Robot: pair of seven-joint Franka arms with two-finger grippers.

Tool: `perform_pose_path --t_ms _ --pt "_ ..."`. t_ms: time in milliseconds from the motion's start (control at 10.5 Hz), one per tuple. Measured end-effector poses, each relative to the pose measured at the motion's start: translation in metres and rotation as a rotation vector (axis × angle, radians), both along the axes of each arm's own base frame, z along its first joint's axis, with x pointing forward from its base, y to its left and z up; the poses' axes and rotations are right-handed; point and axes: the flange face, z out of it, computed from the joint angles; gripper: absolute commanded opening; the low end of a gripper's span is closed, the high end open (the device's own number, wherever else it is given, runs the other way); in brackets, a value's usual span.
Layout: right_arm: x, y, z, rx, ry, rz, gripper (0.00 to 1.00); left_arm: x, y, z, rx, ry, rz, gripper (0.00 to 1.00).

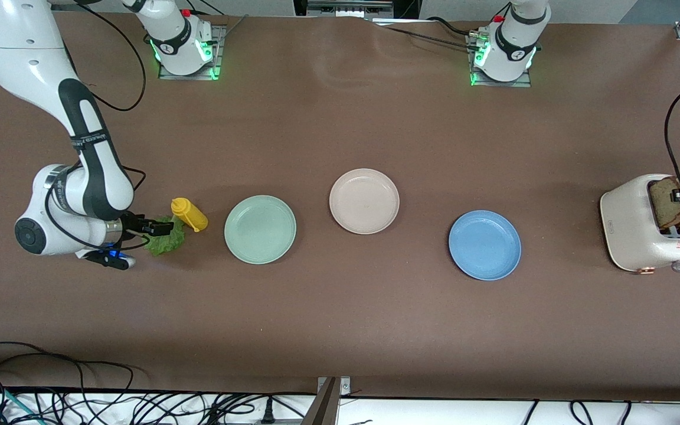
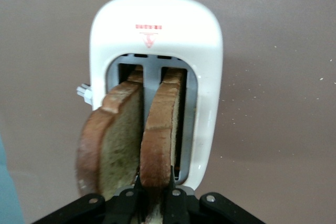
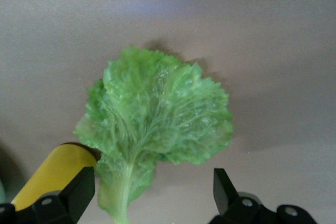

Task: Make sandwich on beige plate with both arms
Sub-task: 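Grasp the lettuce with the right gripper while the left gripper grasps bread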

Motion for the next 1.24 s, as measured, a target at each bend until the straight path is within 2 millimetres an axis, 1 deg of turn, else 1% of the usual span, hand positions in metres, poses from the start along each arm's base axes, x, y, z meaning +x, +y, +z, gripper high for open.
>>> perform_pose_path --t_ms 96,191,287,478,573,669,764,860,1146,1242 --pt "0.001 0.0 -0.004 -0.002 -0.008 -0.002 1.0 -0.002 -0.002 0.015 0.005 -0.008 -0.001 0.0" --pt "0.001 -0.001 -0.01 -0.004 -0.012 -0.003 1.0 -0.002 -0.012 0.037 0.009 -0.018 -0.012 0.0" --pt "0.001 -0.001 -0.015 -0.005 -0.011 -0.004 1.0 0.0 -0.03 0.064 0.009 -0.025 -0.032 0.0" --pt "0.002 -0.001 -0.021 -0.006 -0.016 -0.007 0.98 0.006 -0.074 0.124 0.005 -0.039 -0.085 0.0" --pt "0.002 -0.001 -0.023 -0.006 -0.016 -0.007 0.82 0.009 -0.095 0.144 0.0 -0.048 -0.114 0.0" --pt "0.002 -0.001 -0.024 -0.006 -0.017 -0.008 0.52 0.012 -0.114 0.156 -0.007 -0.053 -0.144 0.0" --pt "0.002 -0.001 -0.024 -0.006 -0.019 -0.008 0.13 0.015 -0.133 0.162 -0.019 -0.052 -0.175 0.0" --pt "0.004 -0.001 -0.022 -0.005 -0.023 -0.008 0.0 0.017 -0.153 0.164 -0.041 -0.05 -0.204 0.0" --pt "0.007 -0.001 -0.019 0.009 -0.037 0.023 0.0 0.023 -0.2 0.158 -0.16 -0.055 -0.252 0.0" --pt "0.007 -0.002 -0.018 0.012 -0.036 0.029 0.0 0.026 -0.22 0.153 -0.205 -0.051 -0.274 0.0"
